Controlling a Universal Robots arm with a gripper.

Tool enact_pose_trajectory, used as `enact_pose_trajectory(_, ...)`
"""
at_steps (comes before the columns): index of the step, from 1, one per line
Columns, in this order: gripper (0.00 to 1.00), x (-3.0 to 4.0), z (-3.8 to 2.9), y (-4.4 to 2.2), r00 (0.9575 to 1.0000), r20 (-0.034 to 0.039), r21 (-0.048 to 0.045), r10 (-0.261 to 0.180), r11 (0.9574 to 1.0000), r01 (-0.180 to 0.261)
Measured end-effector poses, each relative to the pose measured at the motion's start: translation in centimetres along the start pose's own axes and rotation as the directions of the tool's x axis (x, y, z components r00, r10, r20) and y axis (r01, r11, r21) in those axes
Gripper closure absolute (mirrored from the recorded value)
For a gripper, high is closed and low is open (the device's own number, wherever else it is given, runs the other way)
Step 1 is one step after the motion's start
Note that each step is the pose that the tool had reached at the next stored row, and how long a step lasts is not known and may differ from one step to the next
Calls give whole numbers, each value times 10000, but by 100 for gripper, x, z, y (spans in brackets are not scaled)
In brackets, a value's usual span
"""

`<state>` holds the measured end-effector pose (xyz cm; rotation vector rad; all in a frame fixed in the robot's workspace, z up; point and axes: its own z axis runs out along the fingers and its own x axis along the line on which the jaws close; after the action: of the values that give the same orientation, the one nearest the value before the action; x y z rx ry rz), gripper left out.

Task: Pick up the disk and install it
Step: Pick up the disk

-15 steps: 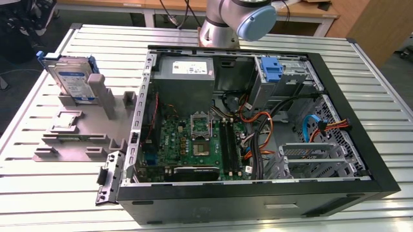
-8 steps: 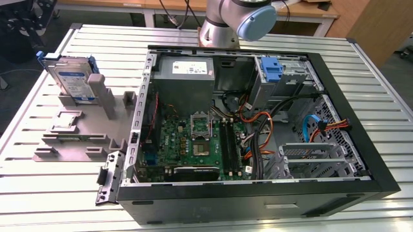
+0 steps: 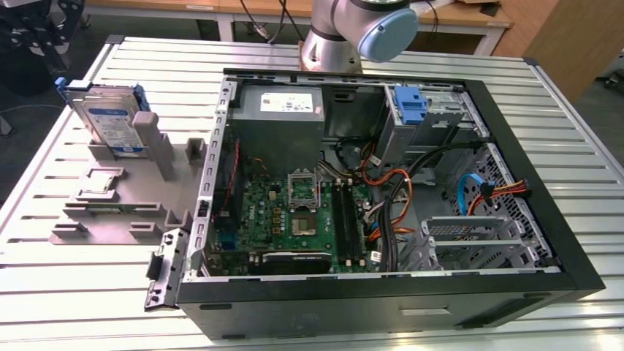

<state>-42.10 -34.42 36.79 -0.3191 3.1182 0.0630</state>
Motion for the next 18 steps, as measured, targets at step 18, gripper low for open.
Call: enact_pose_trajectory(18, 90, 0, 9, -1, 9769, -91, 1, -2135, 9769, 2135)
